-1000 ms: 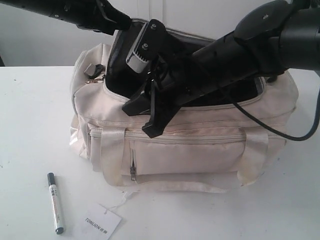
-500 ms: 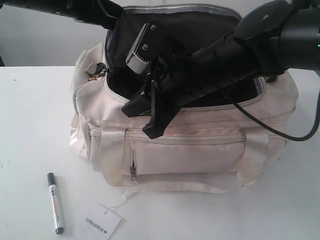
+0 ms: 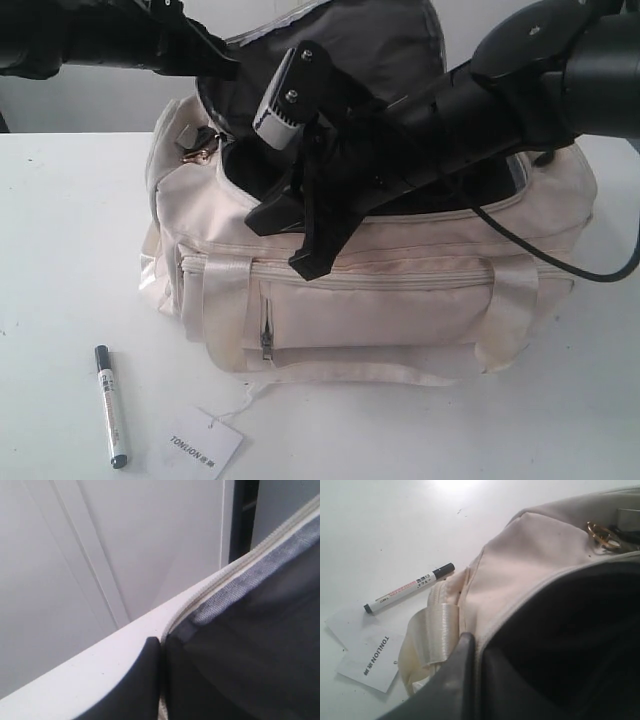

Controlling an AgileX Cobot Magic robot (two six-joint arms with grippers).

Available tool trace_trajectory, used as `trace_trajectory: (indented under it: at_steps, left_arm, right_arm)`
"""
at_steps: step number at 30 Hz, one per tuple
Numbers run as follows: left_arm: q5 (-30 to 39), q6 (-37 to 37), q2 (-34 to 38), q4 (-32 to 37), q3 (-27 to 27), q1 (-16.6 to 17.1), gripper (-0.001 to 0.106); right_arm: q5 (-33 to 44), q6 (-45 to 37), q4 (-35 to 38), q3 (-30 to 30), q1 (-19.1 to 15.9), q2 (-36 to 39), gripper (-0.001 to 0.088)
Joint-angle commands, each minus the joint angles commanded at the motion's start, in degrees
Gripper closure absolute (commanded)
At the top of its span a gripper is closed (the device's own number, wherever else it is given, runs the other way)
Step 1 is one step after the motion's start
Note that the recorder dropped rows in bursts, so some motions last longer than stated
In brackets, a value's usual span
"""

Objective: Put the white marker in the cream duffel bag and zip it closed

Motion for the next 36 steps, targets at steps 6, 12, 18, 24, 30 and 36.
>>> trace_trajectory:
  at_steps: [6, 12, 18, 24, 30, 36]
  left_arm:
    - [-2.76, -0.36, 0.0, 0.0, 0.0, 0.0, 0.105]
    - [-5.52, -0.62, 0.38, 0.0, 0.0, 0.0, 0.105]
    - [-5.48, -2.38, 1.91, 0.0, 0.0, 0.0, 0.105]
    - [-4.38, -2.71, 2.72, 0.0, 0.0, 0.0, 0.105]
    - [-3.97, -2.71, 2.72, 0.0, 0.0, 0.0, 0.105]
    - [-4.07, -2.58, 2.72, 0.0, 0.0, 0.0, 0.105]
  right_arm:
    - [1.95, 0.0, 0.0, 0.0, 0.0, 0.0, 0.0868]
    - [2.96, 0.0, 0.0, 0.0, 0.0, 0.0, 0.0868]
    - [3.35, 0.0, 0.0, 0.0, 0.0, 0.0, 0.0868]
    - [1.66, 0.0, 0.62, 0.0, 0.0, 0.6, 0.0868]
    - [0.85, 0.0, 3.48, 0.0, 0.0, 1.49, 0.0868]
    - [-2.67, 0.0, 4.23, 0.0, 0.0, 1.59, 0.0868]
